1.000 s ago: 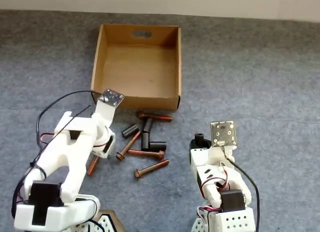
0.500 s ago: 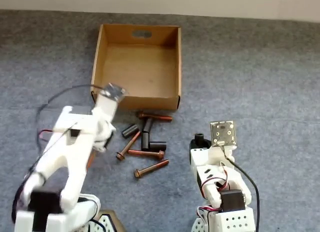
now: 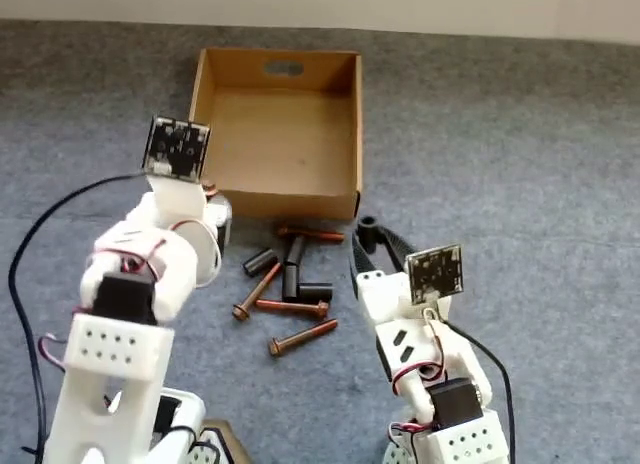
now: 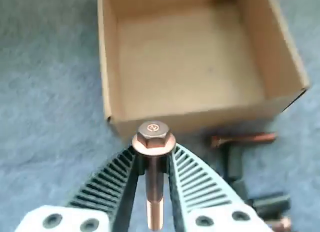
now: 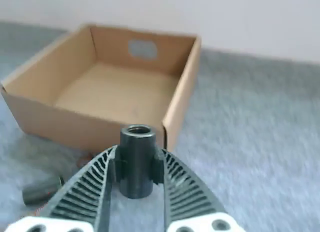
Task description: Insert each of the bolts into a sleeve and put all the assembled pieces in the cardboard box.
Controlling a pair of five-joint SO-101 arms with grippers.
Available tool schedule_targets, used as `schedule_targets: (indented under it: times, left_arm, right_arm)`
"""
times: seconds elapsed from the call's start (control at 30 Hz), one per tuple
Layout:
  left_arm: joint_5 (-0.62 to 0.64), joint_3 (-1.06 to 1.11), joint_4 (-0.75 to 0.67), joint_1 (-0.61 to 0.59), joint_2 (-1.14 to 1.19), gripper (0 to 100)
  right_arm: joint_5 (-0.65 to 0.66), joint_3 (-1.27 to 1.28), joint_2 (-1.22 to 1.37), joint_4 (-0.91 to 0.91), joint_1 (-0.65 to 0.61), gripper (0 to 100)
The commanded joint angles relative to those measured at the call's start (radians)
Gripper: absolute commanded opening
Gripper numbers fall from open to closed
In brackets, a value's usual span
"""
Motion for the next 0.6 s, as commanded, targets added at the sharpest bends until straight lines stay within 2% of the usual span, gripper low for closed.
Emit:
schedule_targets:
  times: [0.0,0.07,0.27,0.57]
  left_arm:
    - [0.057,0.079,-0.163,0.022,-0.091,1]
    - [0.075,0.139,-0.232,0.022,-0.128,1]
    - [0.164,0.216,-0.433,0.067,-0.232,1]
    - [0.269,0.209,-0.609,0.200,-0.289,1]
  right_arm:
    - [-0.002,-0.065,-0.012,-0.122,-0.015,0.6]
    - [-0.005,-0.061,-0.005,-0.185,-0.021,0.6]
    - [-0.003,0.025,-0.007,-0.328,-0.150,0.6]
    - [-0.003,0.133,-0.004,-0.380,-0.159,0.6]
